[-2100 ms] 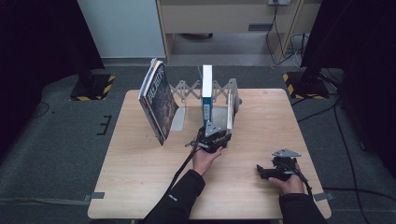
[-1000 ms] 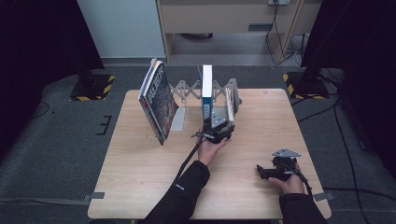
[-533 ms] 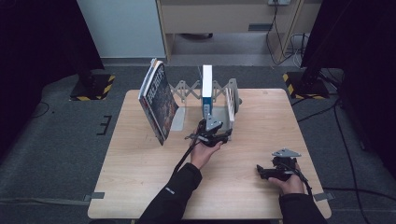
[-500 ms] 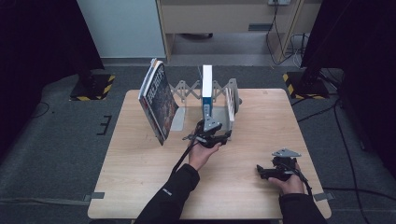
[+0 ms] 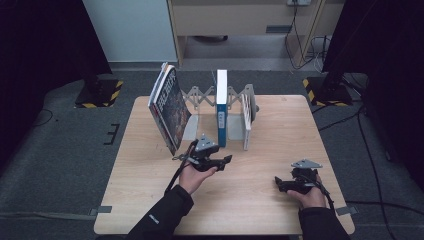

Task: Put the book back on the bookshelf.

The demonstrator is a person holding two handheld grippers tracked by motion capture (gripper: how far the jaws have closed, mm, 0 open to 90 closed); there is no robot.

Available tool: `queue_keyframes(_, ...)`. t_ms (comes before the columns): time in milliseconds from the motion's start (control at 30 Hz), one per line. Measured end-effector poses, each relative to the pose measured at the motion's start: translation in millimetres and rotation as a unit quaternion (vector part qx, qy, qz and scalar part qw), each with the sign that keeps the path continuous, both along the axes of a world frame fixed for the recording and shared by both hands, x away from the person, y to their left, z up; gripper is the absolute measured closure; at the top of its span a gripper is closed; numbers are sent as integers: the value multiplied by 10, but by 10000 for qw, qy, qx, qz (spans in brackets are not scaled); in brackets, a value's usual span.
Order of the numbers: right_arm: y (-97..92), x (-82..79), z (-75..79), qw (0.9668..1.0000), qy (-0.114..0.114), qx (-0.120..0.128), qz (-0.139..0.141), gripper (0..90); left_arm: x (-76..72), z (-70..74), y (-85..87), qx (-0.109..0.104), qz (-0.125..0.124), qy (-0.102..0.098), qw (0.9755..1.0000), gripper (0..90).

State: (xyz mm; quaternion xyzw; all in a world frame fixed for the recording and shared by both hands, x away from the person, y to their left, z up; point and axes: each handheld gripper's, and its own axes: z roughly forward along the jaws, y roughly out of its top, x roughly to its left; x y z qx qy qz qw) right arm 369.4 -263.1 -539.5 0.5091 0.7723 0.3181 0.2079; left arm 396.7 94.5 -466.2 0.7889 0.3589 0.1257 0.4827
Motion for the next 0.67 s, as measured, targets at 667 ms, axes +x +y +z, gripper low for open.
queue_keyframes(667,1,-1,0,10000,2,3,-5,3,-316,-369,1137,756,507,752,9930,199)
